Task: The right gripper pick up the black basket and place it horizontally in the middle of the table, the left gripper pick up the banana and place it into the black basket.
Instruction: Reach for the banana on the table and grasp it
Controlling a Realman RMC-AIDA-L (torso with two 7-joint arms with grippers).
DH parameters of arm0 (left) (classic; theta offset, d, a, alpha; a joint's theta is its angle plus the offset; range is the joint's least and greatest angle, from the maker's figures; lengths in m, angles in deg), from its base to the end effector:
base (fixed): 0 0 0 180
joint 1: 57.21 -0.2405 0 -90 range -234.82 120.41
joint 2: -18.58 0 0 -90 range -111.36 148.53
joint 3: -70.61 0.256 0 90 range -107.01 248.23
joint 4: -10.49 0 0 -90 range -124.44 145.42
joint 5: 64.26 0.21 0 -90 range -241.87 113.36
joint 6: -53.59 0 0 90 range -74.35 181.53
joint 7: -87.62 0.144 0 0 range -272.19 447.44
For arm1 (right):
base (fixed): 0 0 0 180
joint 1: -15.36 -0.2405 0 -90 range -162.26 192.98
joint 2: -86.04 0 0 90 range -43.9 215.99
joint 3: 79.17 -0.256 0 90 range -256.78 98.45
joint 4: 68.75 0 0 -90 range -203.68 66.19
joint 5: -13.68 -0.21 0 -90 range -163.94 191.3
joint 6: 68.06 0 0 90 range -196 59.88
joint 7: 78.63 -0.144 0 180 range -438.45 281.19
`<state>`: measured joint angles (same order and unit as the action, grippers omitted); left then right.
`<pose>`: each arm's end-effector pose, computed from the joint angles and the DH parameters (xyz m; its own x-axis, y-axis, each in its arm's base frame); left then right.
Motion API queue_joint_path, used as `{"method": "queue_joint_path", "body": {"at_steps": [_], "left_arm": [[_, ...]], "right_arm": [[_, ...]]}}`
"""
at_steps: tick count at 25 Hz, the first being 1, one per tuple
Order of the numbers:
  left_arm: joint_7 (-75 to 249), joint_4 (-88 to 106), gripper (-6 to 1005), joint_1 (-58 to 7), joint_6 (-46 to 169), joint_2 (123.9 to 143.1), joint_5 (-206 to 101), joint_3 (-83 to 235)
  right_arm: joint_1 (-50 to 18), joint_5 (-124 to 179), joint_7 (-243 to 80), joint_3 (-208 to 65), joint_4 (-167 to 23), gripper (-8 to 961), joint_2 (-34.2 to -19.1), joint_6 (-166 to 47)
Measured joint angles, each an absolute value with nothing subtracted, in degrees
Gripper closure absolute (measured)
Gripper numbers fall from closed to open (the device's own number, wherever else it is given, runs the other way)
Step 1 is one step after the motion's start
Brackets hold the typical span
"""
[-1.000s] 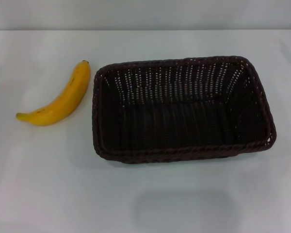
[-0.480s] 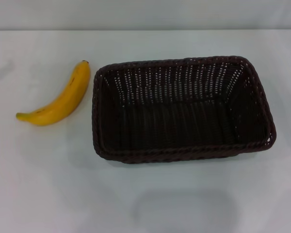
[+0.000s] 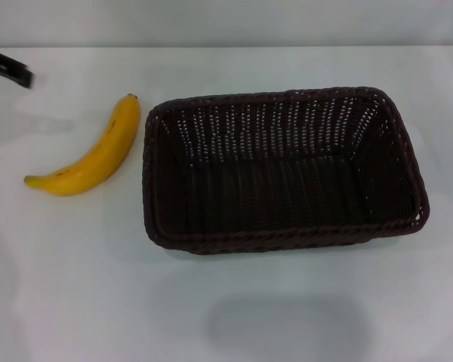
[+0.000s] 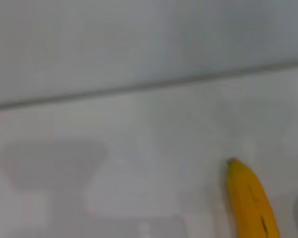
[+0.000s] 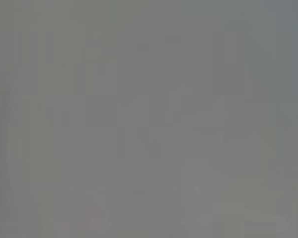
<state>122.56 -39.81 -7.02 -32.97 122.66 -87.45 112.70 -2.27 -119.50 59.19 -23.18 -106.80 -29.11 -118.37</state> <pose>-0.2372 0.4379 0.1430 0.4672 0.8673 0.1715 0.7819 -0.3148 -0.5381 0.3388 0.3689 0.1143 0.7692 0.0601 -0.6361 -0.6213 -0.1624 -0.7666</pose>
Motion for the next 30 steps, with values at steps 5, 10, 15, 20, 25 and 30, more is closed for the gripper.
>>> {"method": "queue_joint_path", "body": {"at_steps": [5,10,15,20,25,30], "left_arm": [[122.83,-36.62,188,-4.84,-27.8,126.75,-84.02,116.12],[121.48,-32.14,190,-3.97,-24.01,128.94,-83.58,117.7],[120.98,-30.12,192,-4.48,-21.59,131.01,-83.61,117.73],[120.58,-29.57,194,-6.21,-20.11,132.55,-84.6,117.73],[120.57,-28.74,197,-7.05,-18.99,133.26,-84.75,117.78],[120.91,-27.89,199,-7.5,-16.72,133.97,-84.62,117.85]], "right_arm": [[-2.6,-119.72,60.57,-24.29,-103.21,431,-29.1,-119.45],[-2.6,-119.89,61.64,-24.6,-101.8,427,-29.09,-119.63],[-2.57,-119.96,61.71,-24.84,-101.04,424,-29.09,-119.65],[-2.57,-119.92,61.73,-24.85,-100.68,420,-29.1,-119.52],[-2.38,-119.76,61.76,-24.85,-100.47,417,-29.1,-119.61],[-2.45,-119.73,61.78,-24.85,-99.44,413,-29.09,-119.65]]}}
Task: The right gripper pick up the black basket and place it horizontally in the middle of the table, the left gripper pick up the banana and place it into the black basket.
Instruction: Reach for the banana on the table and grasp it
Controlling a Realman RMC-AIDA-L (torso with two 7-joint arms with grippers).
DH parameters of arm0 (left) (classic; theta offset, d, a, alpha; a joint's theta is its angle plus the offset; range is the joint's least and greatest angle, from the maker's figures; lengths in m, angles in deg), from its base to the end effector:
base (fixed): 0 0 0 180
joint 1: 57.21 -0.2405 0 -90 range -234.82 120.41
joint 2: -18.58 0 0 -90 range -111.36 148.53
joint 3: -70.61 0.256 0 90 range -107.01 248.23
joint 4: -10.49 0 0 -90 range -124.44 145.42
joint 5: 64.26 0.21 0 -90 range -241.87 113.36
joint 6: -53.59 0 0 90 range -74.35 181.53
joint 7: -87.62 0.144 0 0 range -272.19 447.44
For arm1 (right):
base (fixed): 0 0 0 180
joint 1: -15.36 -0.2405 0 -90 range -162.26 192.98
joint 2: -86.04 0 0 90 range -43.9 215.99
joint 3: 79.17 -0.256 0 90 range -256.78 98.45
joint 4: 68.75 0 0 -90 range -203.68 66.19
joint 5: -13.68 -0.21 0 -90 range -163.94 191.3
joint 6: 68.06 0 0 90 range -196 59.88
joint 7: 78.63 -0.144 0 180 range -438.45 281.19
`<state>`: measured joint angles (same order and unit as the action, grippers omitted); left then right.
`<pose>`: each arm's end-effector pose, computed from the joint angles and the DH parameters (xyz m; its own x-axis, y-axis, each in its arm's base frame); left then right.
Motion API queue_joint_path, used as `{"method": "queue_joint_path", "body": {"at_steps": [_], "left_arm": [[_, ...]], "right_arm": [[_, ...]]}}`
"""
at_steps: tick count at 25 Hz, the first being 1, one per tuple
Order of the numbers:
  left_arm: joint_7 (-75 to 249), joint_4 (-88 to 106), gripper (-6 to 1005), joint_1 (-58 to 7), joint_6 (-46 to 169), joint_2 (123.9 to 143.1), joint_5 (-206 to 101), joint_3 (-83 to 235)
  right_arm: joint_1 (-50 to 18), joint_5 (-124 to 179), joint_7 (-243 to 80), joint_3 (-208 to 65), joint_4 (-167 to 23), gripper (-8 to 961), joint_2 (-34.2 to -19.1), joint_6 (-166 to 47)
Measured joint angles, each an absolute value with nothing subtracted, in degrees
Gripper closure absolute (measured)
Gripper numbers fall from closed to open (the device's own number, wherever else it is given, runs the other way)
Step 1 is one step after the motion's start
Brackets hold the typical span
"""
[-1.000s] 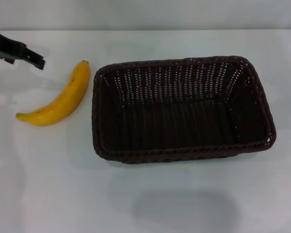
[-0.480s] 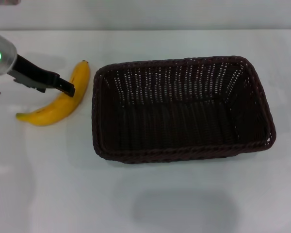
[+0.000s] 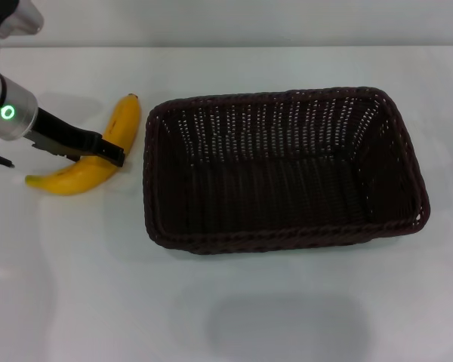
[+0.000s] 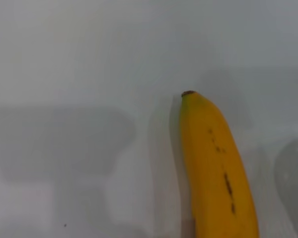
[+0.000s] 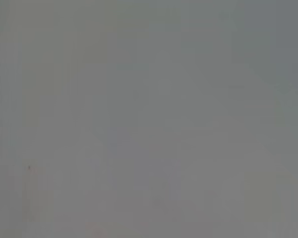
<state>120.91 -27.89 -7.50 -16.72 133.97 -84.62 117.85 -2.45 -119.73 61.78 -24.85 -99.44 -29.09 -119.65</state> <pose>-0.2574 0.4222 0.0160 0.4195 0.9024 0.0988 0.8060 -0.3202 -0.4978 0.3642 0.3545 0.0949 0.7550 -0.0203 -0.6554 -0.6514 -0.1372 -0.7462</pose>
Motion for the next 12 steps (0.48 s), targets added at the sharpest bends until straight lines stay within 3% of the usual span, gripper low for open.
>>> {"method": "queue_joint_path", "body": {"at_steps": [11,12], "left_arm": [[122.22,-25.71,204,-6.27,-15.68,134.43,-84.41,117.9],[122.21,-25.56,311,-6.14,-15.67,134.46,-84.32,117.9]], "right_arm": [[-2.56,-119.78,61.38,-24.58,-98.31,406,-29.1,-119.4],[-2.56,-119.78,61.35,-24.51,-98.28,405,-29.1,-119.39]]}}
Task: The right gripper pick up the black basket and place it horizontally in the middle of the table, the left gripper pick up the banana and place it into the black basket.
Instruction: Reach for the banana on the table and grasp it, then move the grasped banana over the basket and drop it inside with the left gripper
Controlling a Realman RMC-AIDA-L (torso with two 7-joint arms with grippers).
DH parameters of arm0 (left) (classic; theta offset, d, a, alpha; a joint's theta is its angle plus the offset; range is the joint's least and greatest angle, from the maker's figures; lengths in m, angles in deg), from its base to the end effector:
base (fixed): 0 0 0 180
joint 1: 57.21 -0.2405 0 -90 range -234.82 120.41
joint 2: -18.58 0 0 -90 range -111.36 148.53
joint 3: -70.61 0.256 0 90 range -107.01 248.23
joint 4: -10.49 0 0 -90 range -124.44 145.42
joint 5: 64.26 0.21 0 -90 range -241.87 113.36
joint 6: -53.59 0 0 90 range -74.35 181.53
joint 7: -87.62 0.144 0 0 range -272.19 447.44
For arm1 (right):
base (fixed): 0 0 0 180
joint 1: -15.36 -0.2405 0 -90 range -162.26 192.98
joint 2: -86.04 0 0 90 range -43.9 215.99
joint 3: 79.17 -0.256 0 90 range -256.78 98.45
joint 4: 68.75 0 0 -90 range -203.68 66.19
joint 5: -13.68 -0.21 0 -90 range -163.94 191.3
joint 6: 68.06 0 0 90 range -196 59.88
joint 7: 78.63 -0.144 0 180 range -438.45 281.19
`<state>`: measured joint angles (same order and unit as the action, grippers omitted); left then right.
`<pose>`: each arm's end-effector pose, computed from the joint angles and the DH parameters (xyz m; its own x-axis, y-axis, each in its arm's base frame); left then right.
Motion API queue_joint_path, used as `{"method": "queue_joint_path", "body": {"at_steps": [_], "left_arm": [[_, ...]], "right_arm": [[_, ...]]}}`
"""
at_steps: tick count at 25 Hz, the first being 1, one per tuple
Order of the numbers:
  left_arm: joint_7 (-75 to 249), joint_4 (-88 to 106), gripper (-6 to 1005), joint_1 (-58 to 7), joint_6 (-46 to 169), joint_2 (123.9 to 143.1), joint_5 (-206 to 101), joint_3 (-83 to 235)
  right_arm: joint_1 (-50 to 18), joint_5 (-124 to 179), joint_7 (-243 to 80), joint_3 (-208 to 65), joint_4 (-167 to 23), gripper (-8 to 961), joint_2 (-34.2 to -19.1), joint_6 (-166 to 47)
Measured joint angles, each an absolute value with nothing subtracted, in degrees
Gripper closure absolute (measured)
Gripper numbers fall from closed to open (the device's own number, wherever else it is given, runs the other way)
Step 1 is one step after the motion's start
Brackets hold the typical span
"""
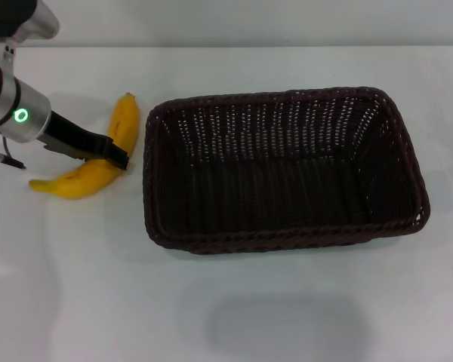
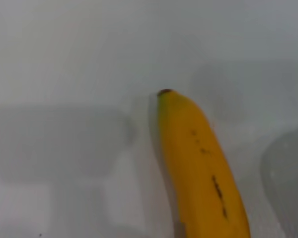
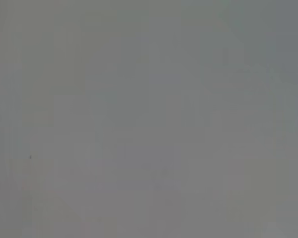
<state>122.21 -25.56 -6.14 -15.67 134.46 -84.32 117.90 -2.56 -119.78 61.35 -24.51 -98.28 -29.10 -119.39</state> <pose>-0.2526 0.4226 0.0049 0.4407 0.8949 0.0699 0.7966 -0.3540 -0.4899 0.3674 0.3529 0.0894 0.7446 -0.0425 -0.6661 -0.6647 -0.1381 -0.7342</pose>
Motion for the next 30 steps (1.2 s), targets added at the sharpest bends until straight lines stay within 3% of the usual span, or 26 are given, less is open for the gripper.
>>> {"method": "queue_joint_path", "body": {"at_steps": [1,14,20,25,30], "left_arm": [[122.18,-25.53,418,-6.04,-15.66,134.49,-84.3,117.91],[120.41,-27.92,489,-7.2,-15.09,133.58,-84.2,117.71],[118.75,-45.55,481,-13.2,-22.18,132.65,-87.68,117.47],[119.02,-57.48,474,-14.2,-32.73,129.93,-95.09,117.45],[121.09,-58.83,467,-11.23,-41.94,127.26,-108.13,117.83]], "right_arm": [[-2.57,-119.78,61.34,-24.48,-98.28,404,-29.1,-119.39],[-2.45,-119.87,61.26,-24.35,-98.24,395,-29.09,-119.68],[-2.31,-119.85,61.05,-24.43,-98.67,391,-29.08,-120.42],[-2.28,-119.79,60.33,-24.75,-99.04,388,-28.96,-121.29],[-2.45,-119.8,60.74,-24.77,-99.07,384,-28.92,-122.13]]}}
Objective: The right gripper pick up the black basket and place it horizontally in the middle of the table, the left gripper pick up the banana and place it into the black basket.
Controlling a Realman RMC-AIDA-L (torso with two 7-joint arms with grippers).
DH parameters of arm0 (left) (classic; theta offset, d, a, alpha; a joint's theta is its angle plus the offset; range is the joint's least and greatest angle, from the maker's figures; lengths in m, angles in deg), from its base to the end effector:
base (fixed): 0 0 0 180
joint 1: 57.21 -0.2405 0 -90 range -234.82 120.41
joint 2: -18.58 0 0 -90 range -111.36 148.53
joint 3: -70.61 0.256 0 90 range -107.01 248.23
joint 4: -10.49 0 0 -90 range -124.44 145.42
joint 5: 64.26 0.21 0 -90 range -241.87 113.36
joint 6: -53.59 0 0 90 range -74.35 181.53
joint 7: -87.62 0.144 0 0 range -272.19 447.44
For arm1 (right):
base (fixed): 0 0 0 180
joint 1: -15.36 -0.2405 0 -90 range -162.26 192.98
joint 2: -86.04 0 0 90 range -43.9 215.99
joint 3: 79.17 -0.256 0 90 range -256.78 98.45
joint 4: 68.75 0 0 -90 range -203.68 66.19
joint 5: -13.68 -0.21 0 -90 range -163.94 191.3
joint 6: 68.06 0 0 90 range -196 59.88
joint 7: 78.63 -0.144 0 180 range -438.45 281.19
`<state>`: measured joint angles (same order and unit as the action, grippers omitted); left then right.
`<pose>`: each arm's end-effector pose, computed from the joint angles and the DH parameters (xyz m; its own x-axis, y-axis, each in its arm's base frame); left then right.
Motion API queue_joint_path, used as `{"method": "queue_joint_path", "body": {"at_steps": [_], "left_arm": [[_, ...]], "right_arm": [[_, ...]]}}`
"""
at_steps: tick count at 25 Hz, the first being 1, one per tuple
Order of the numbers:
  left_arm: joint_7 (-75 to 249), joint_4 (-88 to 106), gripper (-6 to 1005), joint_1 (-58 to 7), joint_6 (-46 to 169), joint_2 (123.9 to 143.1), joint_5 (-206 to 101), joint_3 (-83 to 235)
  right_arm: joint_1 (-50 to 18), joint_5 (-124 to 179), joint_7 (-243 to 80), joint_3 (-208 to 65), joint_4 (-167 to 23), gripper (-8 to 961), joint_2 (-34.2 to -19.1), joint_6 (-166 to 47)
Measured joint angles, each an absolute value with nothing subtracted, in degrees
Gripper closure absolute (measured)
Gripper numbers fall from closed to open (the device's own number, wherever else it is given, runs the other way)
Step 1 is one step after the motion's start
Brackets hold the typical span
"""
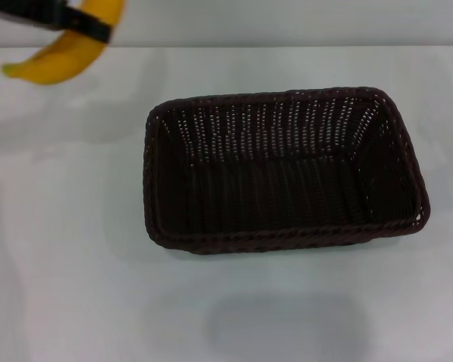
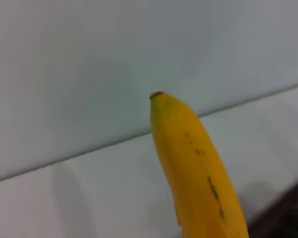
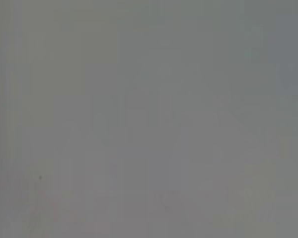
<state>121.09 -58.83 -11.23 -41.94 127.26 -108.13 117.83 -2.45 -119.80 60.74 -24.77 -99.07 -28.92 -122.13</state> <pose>-0.1577 0.4155 0.1309 0.6378 0.7244 0.2615 0.7638 -0.5511 -0.3361 0.3595 0.3533 0.0949 0.7396 0.0047 -0.6730 -0.6634 -0.1638 -0.7302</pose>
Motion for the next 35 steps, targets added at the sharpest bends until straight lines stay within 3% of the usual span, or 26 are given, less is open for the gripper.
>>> {"method": "queue_joint_path", "body": {"at_steps": [4,9,16,23,24,29,35], "left_arm": [[123.34,-55.55,462,-7.09,-46.35,127.58,-111.66,117.98],[126.19,-50.07,456,-2.66,-49.43,129.37,-111.82,121.14],[127.7,-49.22,446,-1.5,-48.84,132.86,-111.52,128.42],[129.42,-49.94,437,-1.59,-44.78,134.04,-110.35,130.61],[130.11,-50.05,399,-1.79,-43.68,134.05,-110.35,130.59],[134.51,-54.23,224,-5.92,-35.96,134.74,-111.8,130.07],[142.5,-64.33,116,-19.96,-19.9,137.26,-118.25,130.26]], "right_arm": [[-2.47,-119.93,60.94,-24.93,-99.07,381,-28.92,-122.62],[-2.54,-120.01,61.0,-26.44,-99.19,378,-28.83,-125.21],[-2.03,-120.05,61.03,-28.02,-99.27,373,-28.82,-128.26],[-1.2,-120.08,61.03,-28.37,-99.27,368,-28.77,-128.7],[-1.13,-120.08,61.03,-28.62,-99.27,367,-28.76,-128.72],[-0.28,-119.93,61.9,-30.33,-99.3,364,-28.63,-130.71],[0.56,-119.94,65.39,-32.91,-99.81,360,-28.63,-133.54]]}}
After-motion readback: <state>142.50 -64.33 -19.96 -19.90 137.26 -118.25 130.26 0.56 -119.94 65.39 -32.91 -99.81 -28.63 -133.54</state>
